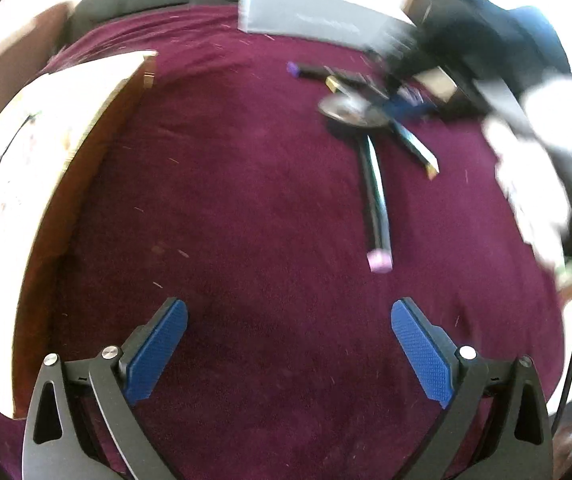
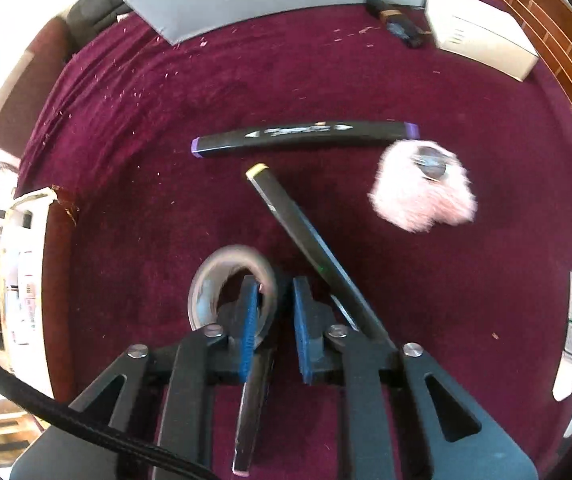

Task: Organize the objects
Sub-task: 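Move the right gripper to the black tape roll and grasp it, then grasp a black marker with the left gripper while the right lifts the tape roll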

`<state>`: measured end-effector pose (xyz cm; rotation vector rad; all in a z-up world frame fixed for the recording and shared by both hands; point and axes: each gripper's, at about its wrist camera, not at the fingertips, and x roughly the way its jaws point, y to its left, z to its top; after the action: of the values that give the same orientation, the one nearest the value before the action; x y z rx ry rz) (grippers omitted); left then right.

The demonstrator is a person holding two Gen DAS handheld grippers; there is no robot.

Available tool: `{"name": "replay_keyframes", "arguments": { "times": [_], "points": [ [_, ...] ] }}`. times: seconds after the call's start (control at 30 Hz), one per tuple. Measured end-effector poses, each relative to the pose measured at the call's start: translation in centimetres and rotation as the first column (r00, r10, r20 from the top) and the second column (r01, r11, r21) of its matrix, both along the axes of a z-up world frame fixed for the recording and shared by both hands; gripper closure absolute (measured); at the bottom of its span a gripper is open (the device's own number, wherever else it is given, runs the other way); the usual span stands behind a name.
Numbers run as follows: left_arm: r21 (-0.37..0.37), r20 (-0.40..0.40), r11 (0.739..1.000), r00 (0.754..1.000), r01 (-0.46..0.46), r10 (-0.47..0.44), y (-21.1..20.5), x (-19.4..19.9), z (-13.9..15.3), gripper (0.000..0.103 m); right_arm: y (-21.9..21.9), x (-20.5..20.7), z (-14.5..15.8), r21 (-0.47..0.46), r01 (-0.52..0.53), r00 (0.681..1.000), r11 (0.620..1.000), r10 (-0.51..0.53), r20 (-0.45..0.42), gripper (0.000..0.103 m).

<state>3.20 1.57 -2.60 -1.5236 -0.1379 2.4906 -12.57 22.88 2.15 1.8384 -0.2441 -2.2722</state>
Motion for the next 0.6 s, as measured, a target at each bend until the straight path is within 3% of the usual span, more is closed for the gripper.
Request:
{"name": "replay_keyframes", "arguments": {
  "times": [0.13, 0.23, 0.3, 0.43, 0.5, 0.53, 0.6],
  "points": [
    [0.064, -0.012, 0.998, 1.000, -0.028, 0.029, -0.6, -2.2, 1.2, 0.003, 3.8, 2.6, 2.6, -0.085, 0.043, 0.999, 0.995, -0.045, -0.026, 0.089],
    [0.023, -0.044, 1.000, 0.999, 0.010, -0.009, 1.4, -3.2, 1.6, 0.003, 5.9, 5.2, 3.6, -0.075, 0.057, 0.997, 0.996, -0.061, -0.049, 0.089],
    [0.004, -0.061, 0.999, 0.997, 0.054, -0.053, 3.3, -4.1, 1.7, 0.003, 7.2, 6.8, 3.0, -0.096, 0.076, 0.997, 0.992, -0.077, -0.016, 0.089],
    [-0.117, -0.093, 0.985, 0.987, 0.123, -0.135, 7.6, -6.3, 0.8, 0.003, 8.8, 9.8, 1.0, -0.033, 0.084, 0.996, 0.996, -0.084, 0.012, 0.089],
    [-0.203, -0.094, 0.967, 0.979, 0.156, -0.178, 9.7, -7.2, 0.0, 0.005, 9.4, 10.6, 0.1, -0.012, 0.091, 0.996, 0.996, -0.091, 0.022, 0.089],
    [-0.225, -0.088, 0.960, 0.978, 0.168, -0.191, 10.2, -7.1, -0.3, 0.007, 9.8, 11.1, -0.3, -0.011, 0.098, 0.995, 0.995, -0.097, 0.025, 0.089],
    [-0.238, -0.040, 0.951, 0.976, 0.197, -0.212, 11.1, -7.3, -1.7, 0.027, 10.3, 11.6, -0.7, -0.007, 0.101, 0.995, 0.995, -0.101, 0.023, 0.089]
  ]
}}
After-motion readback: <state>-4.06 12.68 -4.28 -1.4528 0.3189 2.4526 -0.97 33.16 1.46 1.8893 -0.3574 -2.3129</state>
